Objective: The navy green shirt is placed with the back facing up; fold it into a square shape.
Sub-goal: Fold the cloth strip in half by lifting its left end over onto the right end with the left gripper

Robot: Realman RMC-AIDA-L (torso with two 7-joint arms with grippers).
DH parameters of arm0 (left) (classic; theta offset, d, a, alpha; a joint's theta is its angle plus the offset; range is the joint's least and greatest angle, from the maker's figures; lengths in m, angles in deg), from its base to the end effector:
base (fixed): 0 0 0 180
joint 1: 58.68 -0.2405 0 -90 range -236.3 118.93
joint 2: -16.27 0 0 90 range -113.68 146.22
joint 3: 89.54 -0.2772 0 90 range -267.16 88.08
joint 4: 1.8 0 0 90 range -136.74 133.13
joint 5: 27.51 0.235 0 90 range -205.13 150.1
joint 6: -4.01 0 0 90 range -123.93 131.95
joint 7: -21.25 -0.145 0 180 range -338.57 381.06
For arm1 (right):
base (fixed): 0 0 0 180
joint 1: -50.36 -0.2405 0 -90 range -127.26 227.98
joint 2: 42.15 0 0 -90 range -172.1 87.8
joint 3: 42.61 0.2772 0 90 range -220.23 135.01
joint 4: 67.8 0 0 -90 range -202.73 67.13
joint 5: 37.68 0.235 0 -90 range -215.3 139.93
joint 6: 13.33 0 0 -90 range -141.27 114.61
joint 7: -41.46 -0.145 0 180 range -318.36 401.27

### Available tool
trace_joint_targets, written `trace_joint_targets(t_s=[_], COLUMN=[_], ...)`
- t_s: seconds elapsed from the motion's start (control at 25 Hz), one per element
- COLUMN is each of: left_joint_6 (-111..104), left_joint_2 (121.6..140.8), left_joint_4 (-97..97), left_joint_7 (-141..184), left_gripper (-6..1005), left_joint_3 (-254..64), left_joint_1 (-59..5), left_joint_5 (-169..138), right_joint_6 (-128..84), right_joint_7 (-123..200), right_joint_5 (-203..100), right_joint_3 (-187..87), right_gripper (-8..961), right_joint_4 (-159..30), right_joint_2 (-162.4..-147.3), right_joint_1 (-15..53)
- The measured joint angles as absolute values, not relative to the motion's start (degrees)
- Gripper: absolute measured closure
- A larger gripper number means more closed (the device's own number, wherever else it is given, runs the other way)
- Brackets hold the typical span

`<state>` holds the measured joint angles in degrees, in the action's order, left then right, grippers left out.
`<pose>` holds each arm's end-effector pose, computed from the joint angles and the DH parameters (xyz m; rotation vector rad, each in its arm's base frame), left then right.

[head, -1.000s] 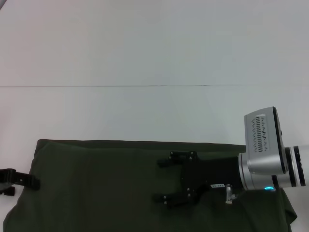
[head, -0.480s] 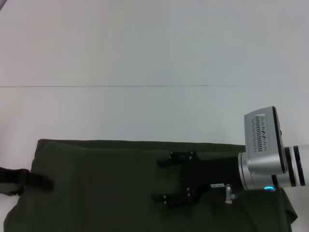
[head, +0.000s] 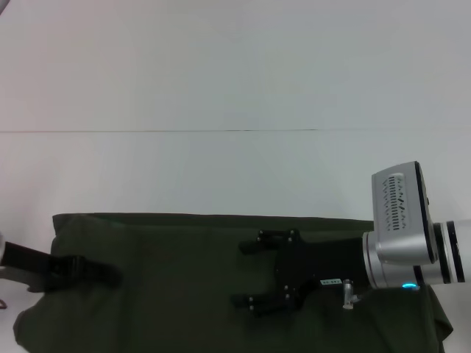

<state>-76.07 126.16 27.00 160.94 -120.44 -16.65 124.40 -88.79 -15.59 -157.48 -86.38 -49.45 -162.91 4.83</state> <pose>-0.3459 0.3997 0.0275 -2.1515 -1.9115 -0.0305 0.2377 0.3867 -0.1047 -2.9384 0.1112 0.4927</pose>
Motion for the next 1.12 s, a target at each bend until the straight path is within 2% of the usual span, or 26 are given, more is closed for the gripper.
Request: trace_joint_targets(t_s=[0.32,0.64,0.84,1.08,1.12], left_joint_6=[-76.3,-77.46,-77.29,-77.21,-77.2], left_joint_2=[127.07,129.29,129.24,128.99,128.98], left_joint_4=[28.64,34.32,34.41,34.44,34.46], left_joint_7=[161.11,160.74,161.04,161.26,161.26], left_gripper=[123,299,533,754,767], left_joint_3=[-120.51,-123.99,-123.66,-123.49,-123.49], left_joint_1=[-16.4,-16.99,-16.87,-17.07,-17.07], left_joint_5=[124.25,124.83,124.3,124.27,124.27], right_joint_6=[-88.74,-88.82,-89.16,-89.19,-89.18], right_joint_7=[-15.59,-15.59,-15.59,-15.59,-15.59], right_joint_5=[-157.09,-156.86,-156.86,-156.86,-156.86], right_joint_3=[-86.38,-86.38,-86.38,-86.38,-86.38], right_gripper=[46,48,48,48,48], right_joint_4=[-49.52,-49.52,-49.52,-49.52,-49.52], right_joint_2=[-162.91,-162.91,-162.85,-162.82,-162.82], right_joint_1=[4.83,4.87,4.83,4.82,4.79])
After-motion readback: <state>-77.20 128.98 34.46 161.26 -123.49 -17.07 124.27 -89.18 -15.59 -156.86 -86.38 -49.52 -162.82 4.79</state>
